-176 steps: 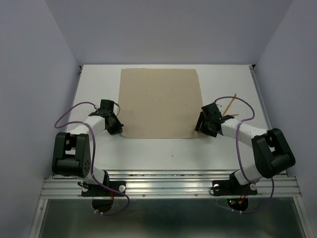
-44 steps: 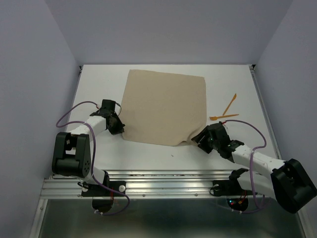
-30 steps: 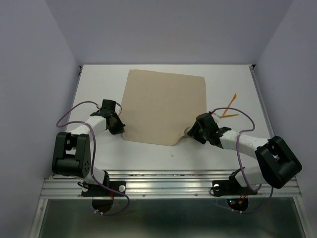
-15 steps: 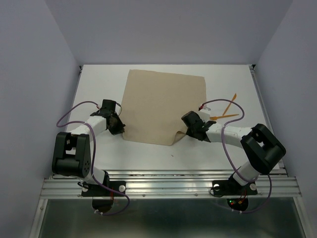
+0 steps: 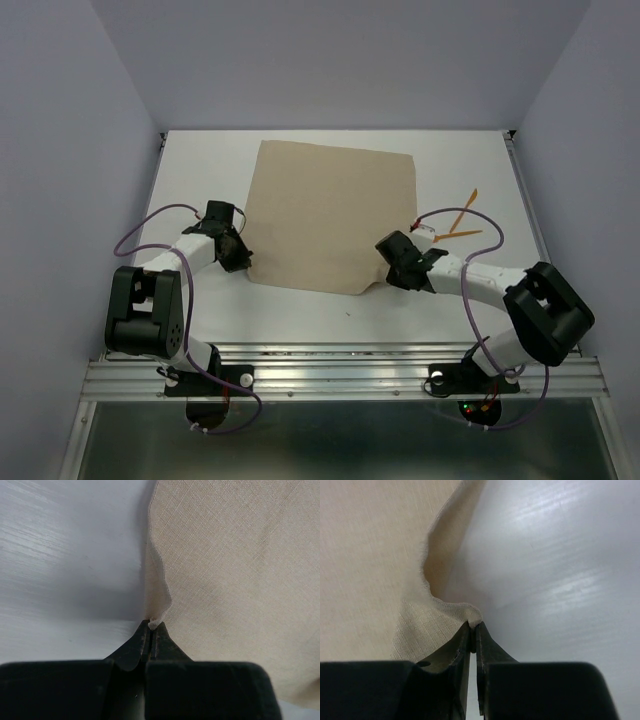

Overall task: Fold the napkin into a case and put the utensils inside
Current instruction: Pick up the flattened napkin from the center of the board, then flatten out the napkin at the center of the board.

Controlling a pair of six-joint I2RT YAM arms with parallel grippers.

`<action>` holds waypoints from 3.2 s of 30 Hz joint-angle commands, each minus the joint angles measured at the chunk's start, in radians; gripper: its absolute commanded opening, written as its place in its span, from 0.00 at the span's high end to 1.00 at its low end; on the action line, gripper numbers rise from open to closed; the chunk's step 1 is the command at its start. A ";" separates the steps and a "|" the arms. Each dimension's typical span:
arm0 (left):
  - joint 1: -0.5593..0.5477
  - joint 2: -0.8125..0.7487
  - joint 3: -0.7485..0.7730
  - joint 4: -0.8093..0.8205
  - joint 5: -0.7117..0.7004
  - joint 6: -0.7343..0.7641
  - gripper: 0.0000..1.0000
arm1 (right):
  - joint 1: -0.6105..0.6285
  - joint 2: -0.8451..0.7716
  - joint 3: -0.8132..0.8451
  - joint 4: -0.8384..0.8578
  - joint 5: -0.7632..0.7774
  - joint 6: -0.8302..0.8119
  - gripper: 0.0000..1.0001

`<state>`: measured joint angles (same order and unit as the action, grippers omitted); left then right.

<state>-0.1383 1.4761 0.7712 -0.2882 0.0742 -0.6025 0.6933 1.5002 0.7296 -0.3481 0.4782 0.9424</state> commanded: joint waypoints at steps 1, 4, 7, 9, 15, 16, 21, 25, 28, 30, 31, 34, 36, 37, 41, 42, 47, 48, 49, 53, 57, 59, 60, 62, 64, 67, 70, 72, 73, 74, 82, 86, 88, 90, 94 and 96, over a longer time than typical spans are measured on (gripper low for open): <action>-0.007 -0.005 0.040 -0.017 -0.014 0.014 1.00 | -0.002 -0.070 -0.050 -0.261 -0.052 0.016 0.90; -0.007 -0.005 0.043 -0.016 -0.013 0.012 1.00 | -0.002 -0.138 -0.064 -0.290 -0.069 0.024 0.91; -0.007 -0.007 0.045 -0.017 -0.011 0.012 1.00 | -0.002 -0.182 -0.065 -0.316 -0.079 0.033 0.96; -0.007 -0.017 0.051 -0.025 -0.011 0.012 1.00 | -0.002 -0.210 -0.047 -0.345 -0.067 0.044 0.99; -0.007 -0.086 0.097 -0.074 -0.007 0.039 1.00 | -0.002 -0.320 0.074 -0.434 0.037 0.039 0.99; -0.007 -0.094 0.103 -0.081 0.002 0.044 1.00 | -0.002 -0.325 0.097 -0.460 0.069 0.033 0.99; -0.006 -0.144 0.155 -0.135 0.027 0.059 1.00 | -0.002 -0.331 0.243 -0.488 0.134 -0.011 0.99; -0.006 -0.180 0.223 -0.175 0.045 0.069 1.00 | -0.011 -0.307 0.342 -0.483 0.175 -0.050 0.99; -0.006 -0.195 0.325 -0.204 0.067 0.076 1.00 | -0.029 -0.267 0.477 -0.468 0.218 -0.115 0.99; -0.006 -0.198 0.440 -0.232 0.073 0.095 1.00 | -0.029 -0.249 0.569 -0.460 0.281 -0.186 0.99; -0.004 -0.201 0.480 -0.241 0.075 0.102 1.00 | -0.029 -0.233 0.667 -0.456 0.301 -0.212 0.99; -0.004 -0.211 0.663 -0.272 0.068 0.136 1.00 | -0.029 -0.224 0.807 -0.421 0.358 -0.330 0.99; -0.004 -0.217 0.802 -0.287 0.058 0.161 1.00 | -0.029 -0.222 0.928 -0.384 0.375 -0.418 0.99; -0.004 -0.220 0.841 -0.292 0.053 0.168 1.00 | -0.029 -0.224 0.962 -0.368 0.376 -0.447 0.99; -0.004 -0.244 1.011 -0.290 0.041 0.201 1.00 | -0.029 -0.254 1.083 -0.301 0.329 -0.569 0.99; -0.004 -0.253 1.069 -0.293 0.038 0.207 1.00 | -0.029 -0.267 1.125 -0.289 0.300 -0.583 0.99; -0.004 -0.309 1.194 -0.304 0.024 0.233 1.00 | -0.029 -0.301 1.246 -0.287 0.221 -0.640 0.99; -0.004 -0.319 1.209 -0.308 0.021 0.237 1.00 | -0.029 -0.307 1.264 -0.287 0.208 -0.645 0.99; -0.004 -0.341 1.241 -0.312 0.012 0.240 1.00 | -0.029 -0.314 1.298 -0.293 0.176 -0.648 0.99; -0.006 -0.401 1.283 -0.335 0.001 0.248 1.00 | -0.029 -0.351 1.373 -0.321 0.106 -0.636 0.99; -0.004 -0.491 1.231 -0.328 -0.001 0.230 1.00 | -0.029 -0.389 1.384 -0.354 0.077 -0.613 0.99; -0.004 -0.516 1.214 -0.330 -0.010 0.224 1.00 | -0.029 -0.400 1.384 -0.374 0.085 -0.600 0.99; -0.004 -0.536 1.203 -0.332 -0.020 0.225 1.00 | -0.029 -0.411 1.381 -0.391 0.083 -0.587 0.99; -0.006 -0.553 1.197 -0.338 -0.039 0.227 1.00 | -0.029 -0.422 1.380 -0.408 0.085 -0.571 0.99; -0.007 -0.565 1.185 -0.339 -0.047 0.228 1.00 | -0.029 -0.426 1.380 -0.440 0.092 -0.550 0.99; -0.007 -0.568 1.128 -0.338 -0.040 0.230 1.00 | -0.029 -0.428 1.319 -0.463 0.143 -0.541 0.99; -0.007 -0.563 1.021 -0.332 -0.063 0.239 1.00 | -0.029 -0.423 1.199 -0.462 0.213 -0.534 0.99; -0.007 -0.538 0.969 -0.338 -0.100 0.242 1.00 | -0.029 -0.410 1.142 -0.459 0.244 -0.528 0.99; -0.007 -0.524 0.929 -0.344 -0.117 0.245 1.00 | -0.029 -0.385 1.096 -0.450 0.275 -0.527 0.99; -0.007 -0.510 0.904 -0.345 -0.120 0.245 1.00 | -0.029 -0.370 1.076 -0.447 0.287 -0.530 0.99; -0.006 -0.363 0.582 -0.189 -0.137 0.237 1.00 | -0.089 -0.151 0.878 -0.295 0.306 -0.596 0.99; 0.002 -0.237 0.505 -0.097 -0.125 0.242 1.00 | -0.216 -0.048 0.794 -0.158 0.150 -0.613 0.99; 0.005 -0.142 0.511 -0.080 -0.119 0.244 1.00 | -0.244 0.029 0.775 -0.077 0.113 -0.636 0.99; 0.012 -0.053 0.533 -0.054 -0.119 0.250 1.00 | -0.283 0.089 0.798 -0.030 0.090 -0.648 0.99; 0.034 0.082 0.611 -0.051 -0.116 0.256 1.00 | -0.339 0.238 0.870 0.012 0.034 -0.663 0.99; 0.043 0.146 0.638 -0.046 -0.113 0.257 1.00 | -0.348 0.320 0.933 0.023 0.017 -0.678 0.99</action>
<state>-0.1215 1.5742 1.3193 -0.3988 -0.0269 -0.3706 0.3756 1.7432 1.5558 -0.4587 0.5415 0.3065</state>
